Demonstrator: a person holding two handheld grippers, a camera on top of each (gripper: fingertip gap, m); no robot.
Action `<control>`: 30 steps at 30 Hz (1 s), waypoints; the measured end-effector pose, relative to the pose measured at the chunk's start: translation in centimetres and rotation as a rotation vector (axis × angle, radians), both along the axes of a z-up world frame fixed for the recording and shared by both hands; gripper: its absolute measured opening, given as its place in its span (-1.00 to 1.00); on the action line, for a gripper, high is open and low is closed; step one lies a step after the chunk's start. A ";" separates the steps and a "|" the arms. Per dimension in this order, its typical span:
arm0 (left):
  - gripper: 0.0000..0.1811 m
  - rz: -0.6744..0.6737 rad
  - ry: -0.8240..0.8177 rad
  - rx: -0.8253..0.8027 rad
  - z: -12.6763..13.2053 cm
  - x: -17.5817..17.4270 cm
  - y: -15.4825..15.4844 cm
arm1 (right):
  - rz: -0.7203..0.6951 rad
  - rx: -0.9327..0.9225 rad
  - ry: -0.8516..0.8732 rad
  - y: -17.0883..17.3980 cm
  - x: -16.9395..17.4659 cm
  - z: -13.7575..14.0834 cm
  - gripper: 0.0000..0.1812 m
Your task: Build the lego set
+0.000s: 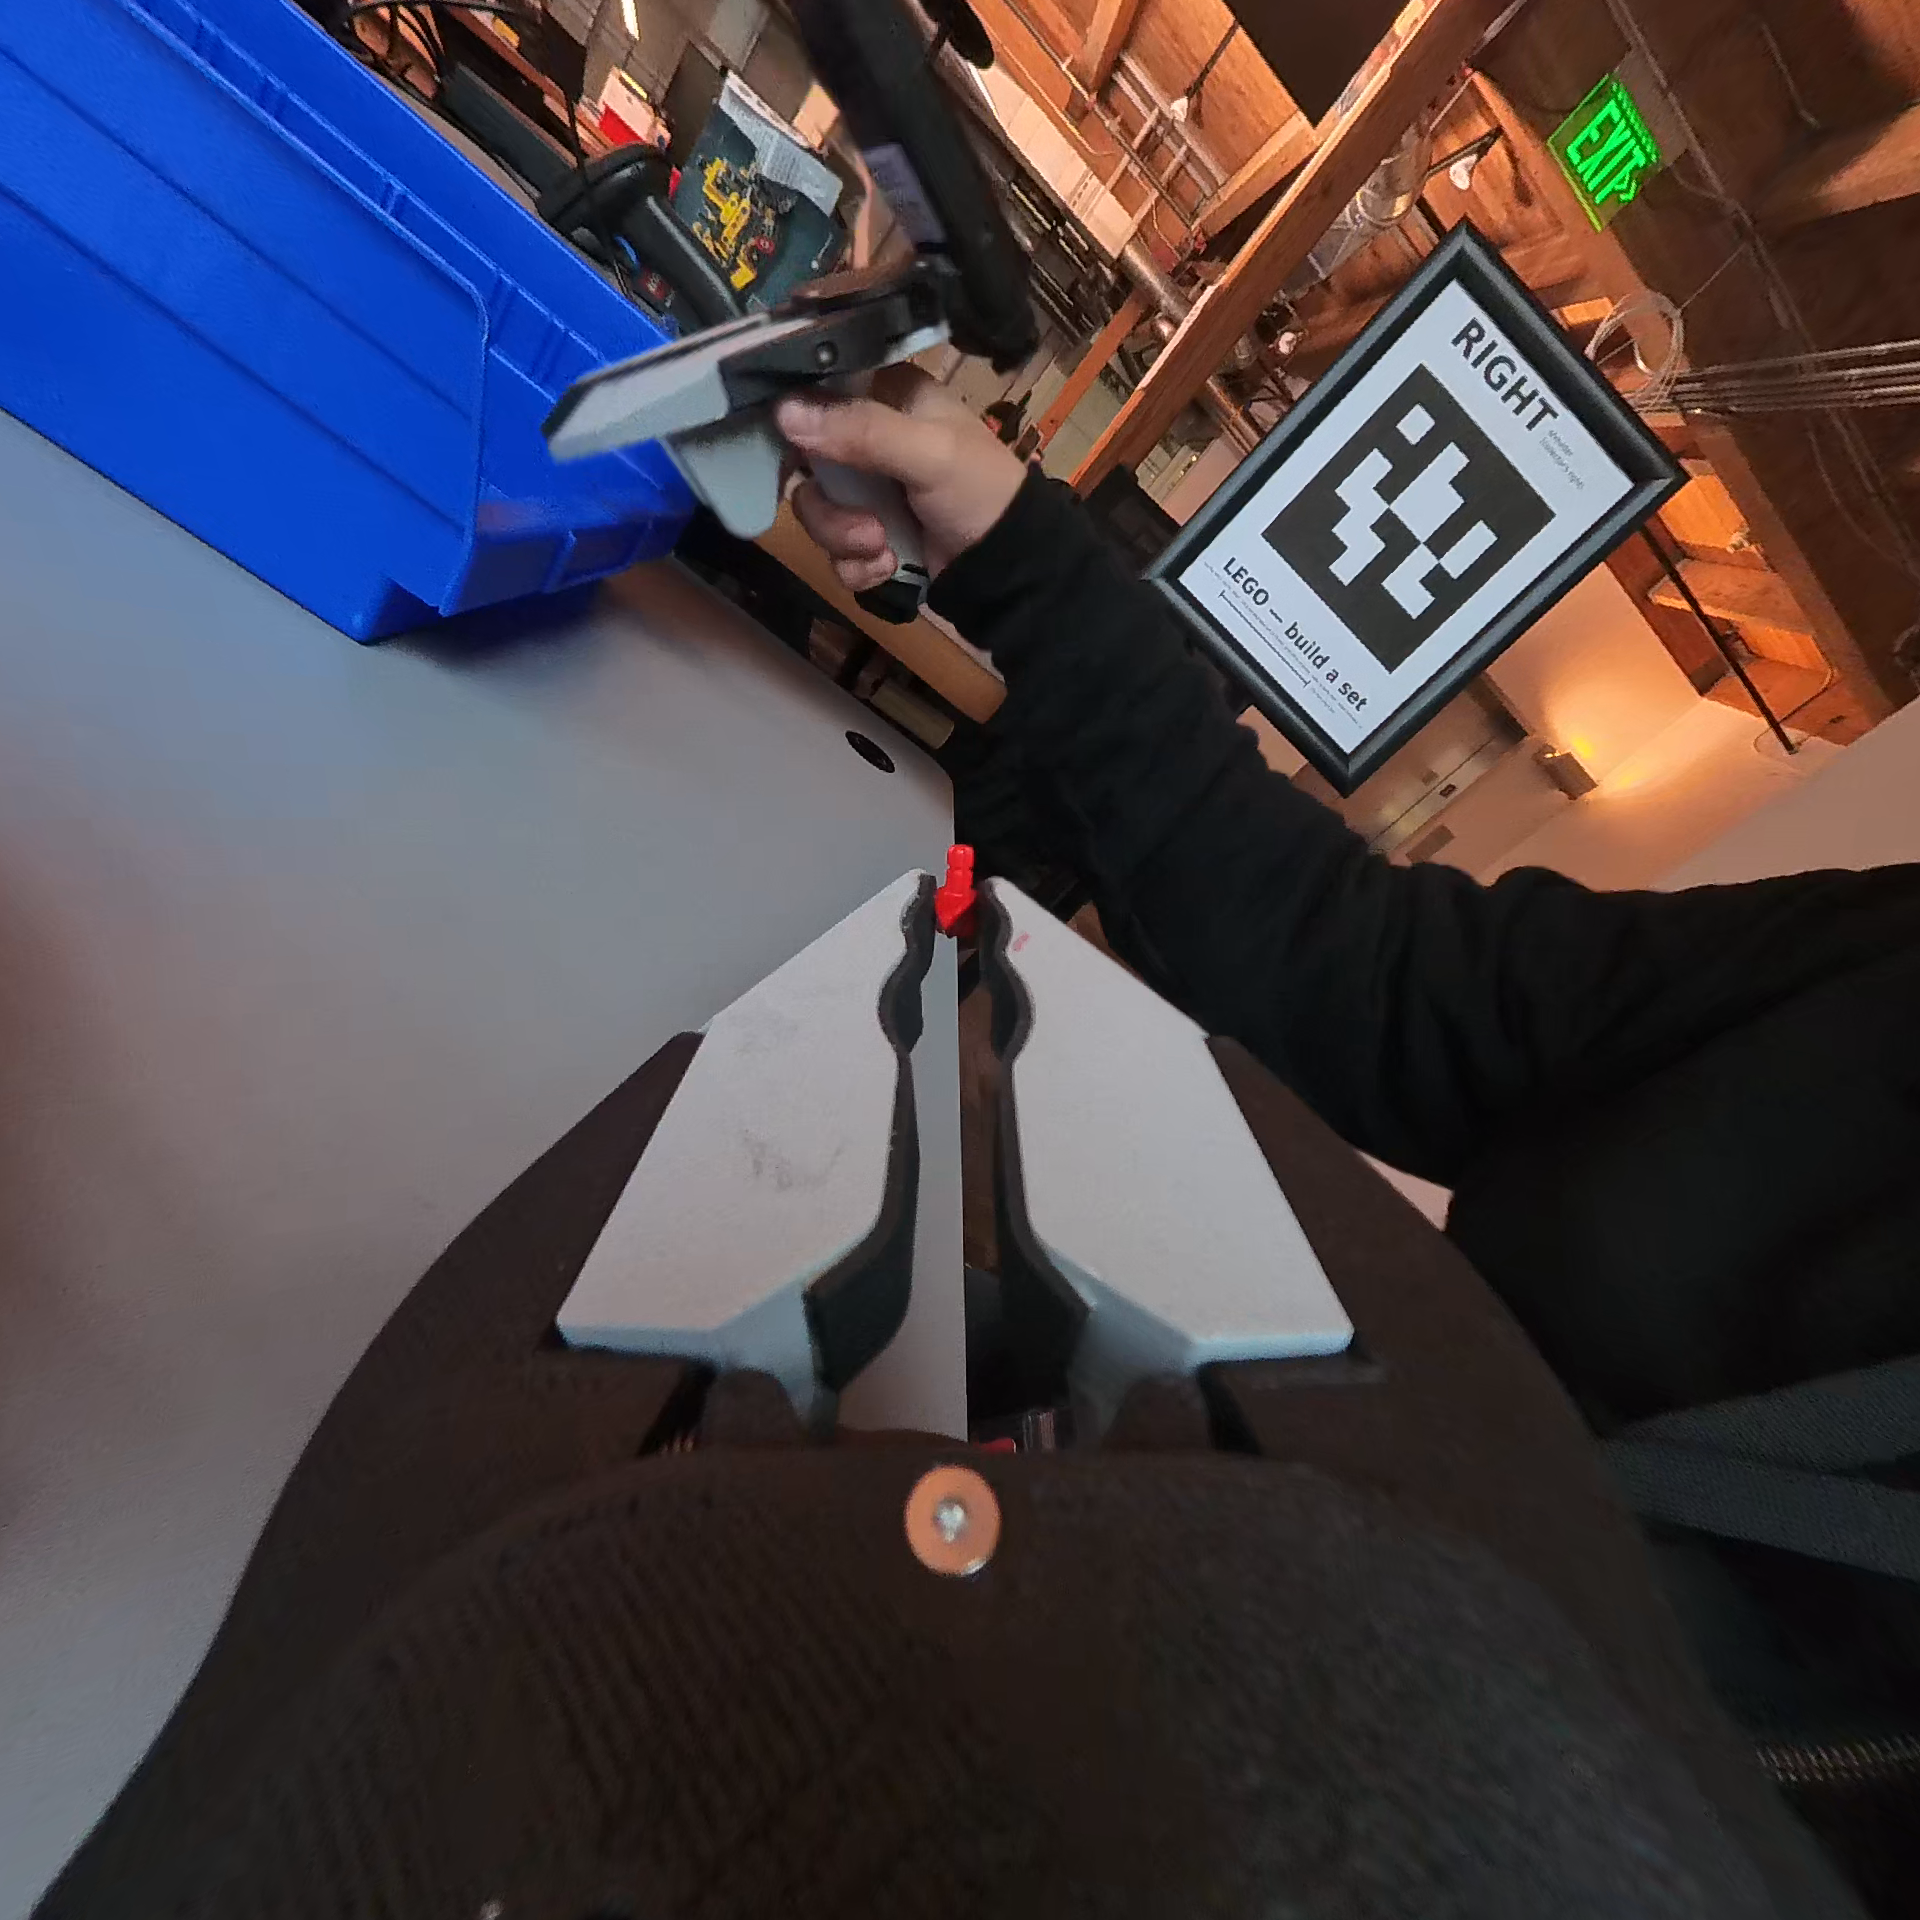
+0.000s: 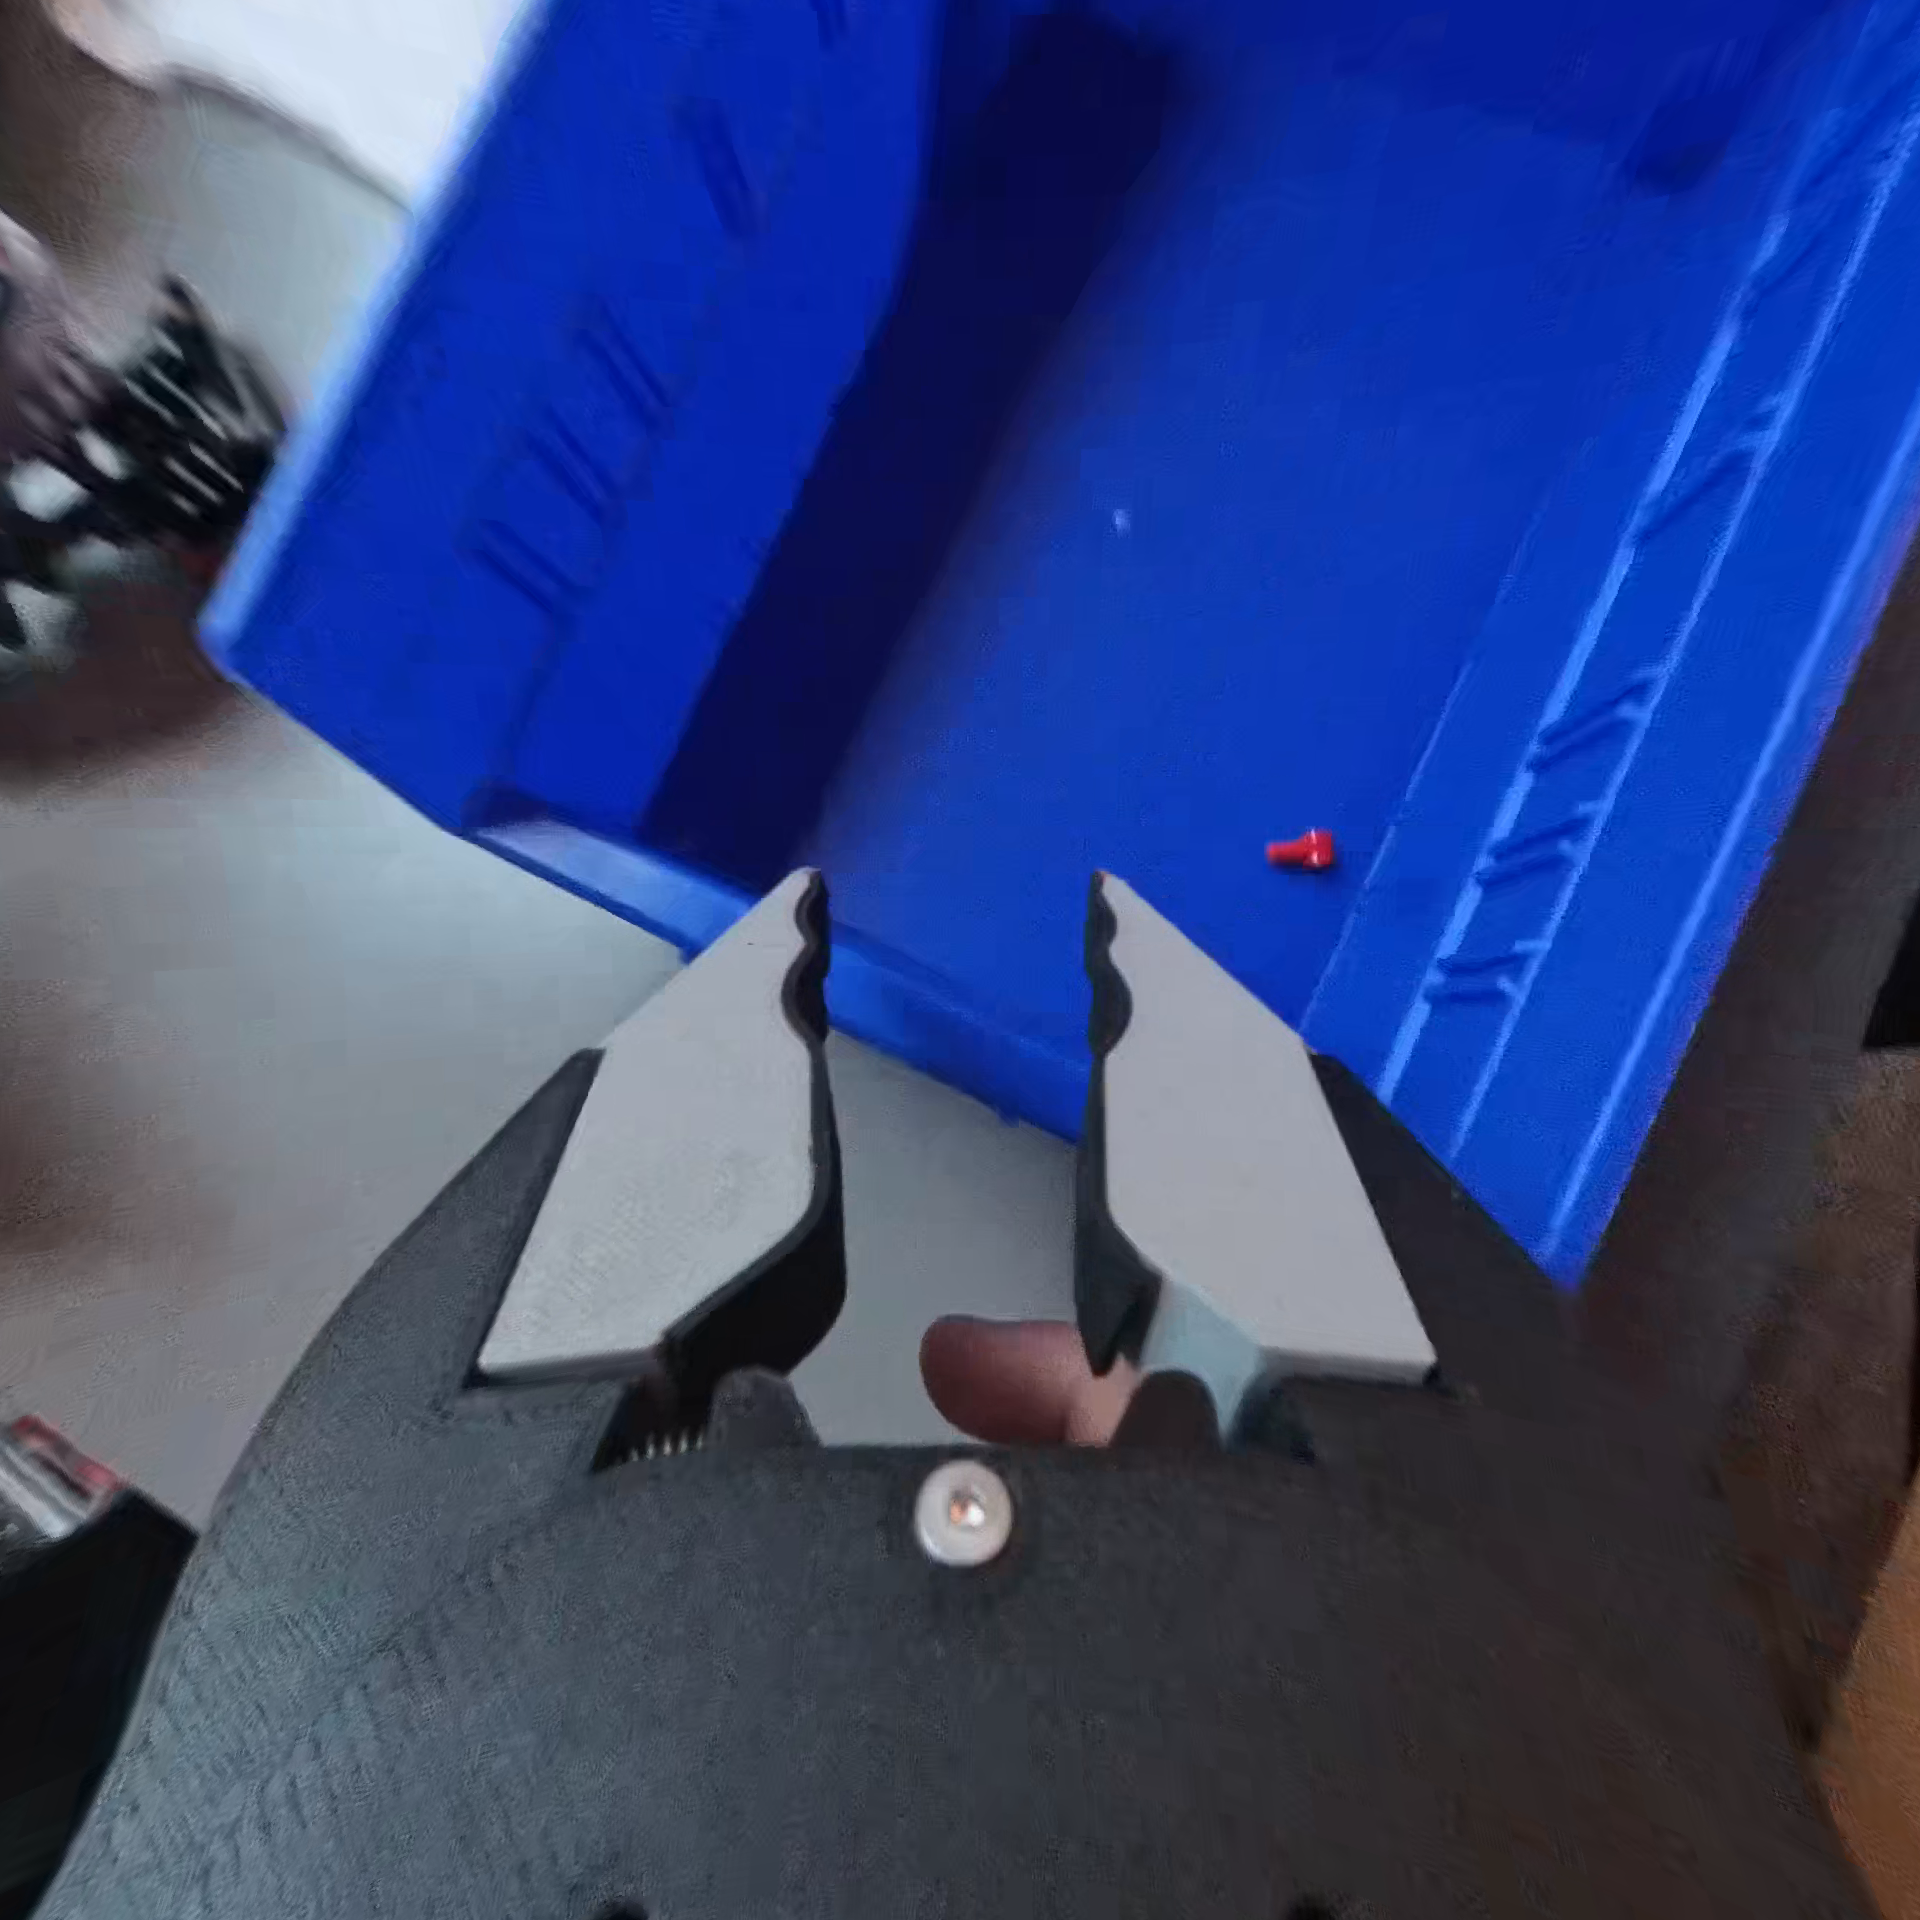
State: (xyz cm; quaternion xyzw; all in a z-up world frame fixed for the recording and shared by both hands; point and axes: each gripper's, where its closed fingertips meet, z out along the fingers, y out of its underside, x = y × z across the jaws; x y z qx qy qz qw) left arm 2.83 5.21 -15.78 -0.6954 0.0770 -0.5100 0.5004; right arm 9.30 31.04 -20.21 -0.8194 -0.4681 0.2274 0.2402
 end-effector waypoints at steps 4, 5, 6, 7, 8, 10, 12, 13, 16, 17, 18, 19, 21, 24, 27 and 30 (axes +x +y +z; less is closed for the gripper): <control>-0.95 -0.022 -0.014 0.038 0.5 0.2 -0.4 | 0.225 -0.026 0.529 -8.5 -4.3 8.8 -0.65; -0.95 -0.026 -0.014 0.035 0.5 0.2 -0.4 | 0.357 -0.067 0.584 -12.6 -5.1 9.6 -0.70; -0.95 -0.031 -0.015 0.037 0.5 0.3 -0.4 | 0.485 -0.102 0.609 -16.8 -5.6 9.7 -0.71; -0.95 -0.041 -0.020 0.046 0.7 0.4 -0.6 | 0.586 -0.123 0.607 -20.3 -5.9 9.2 -0.70; -0.95 -0.050 -0.025 0.056 0.8 0.4 -0.7 | 0.644 -0.118 0.587 -22.8 -6.2 8.4 -0.71; -0.95 -0.083 -0.040 0.067 1.0 0.7 -1.1 | 0.691 -0.067 0.587 -25.6 -6.7 7.3 -0.79; -0.95 -0.178 -0.095 0.050 1.3 1.3 -2.0 | 0.780 -0.024 0.615 -27.7 -6.6 7.1 -0.77; -0.95 -0.236 -0.153 0.024 1.6 1.5 -2.5 | 0.831 0.016 0.630 -28.4 -6.5 7.0 -0.73; -0.94 -0.241 -0.389 -0.057 2.6 0.0 -1.8 | 0.821 0.274 0.639 -28.2 -7.1 7.1 -0.59; -0.94 -0.254 -0.479 -0.090 2.9 -0.6 -1.7 | 0.813 0.367 0.622 -28.1 -7.3 7.0 -0.58; -0.94 -0.265 -0.547 -0.132 2.9 -0.9 -1.5 | 0.808 0.461 0.601 -28.1 -7.5 6.9 -0.59; -0.95 -0.265 -0.564 -0.151 2.8 -0.9 -1.4 | 0.799 0.555 0.574 -28.0 -7.8 6.7 -0.59; -0.95 -0.244 -0.551 -0.171 2.5 -0.7 -1.1 | 0.790 0.706 0.517 -28.0 -8.3 6.4 -0.60; -0.95 -0.254 -0.548 -0.182 2.4 -0.5 -1.2 | 0.746 0.813 0.512 -27.7 -8.8 7.0 -0.75; -0.95 -0.250 -0.532 -0.201 2.2 -0.3 -1.1 | 0.786 0.843 0.482 -28.0 -8.7 6.5 -0.91; -0.95 -0.263 -0.524 -0.213 2.0 0.0 -1.2 | 0.795 0.869 0.459 -28.0 -8.8 6.1 -0.91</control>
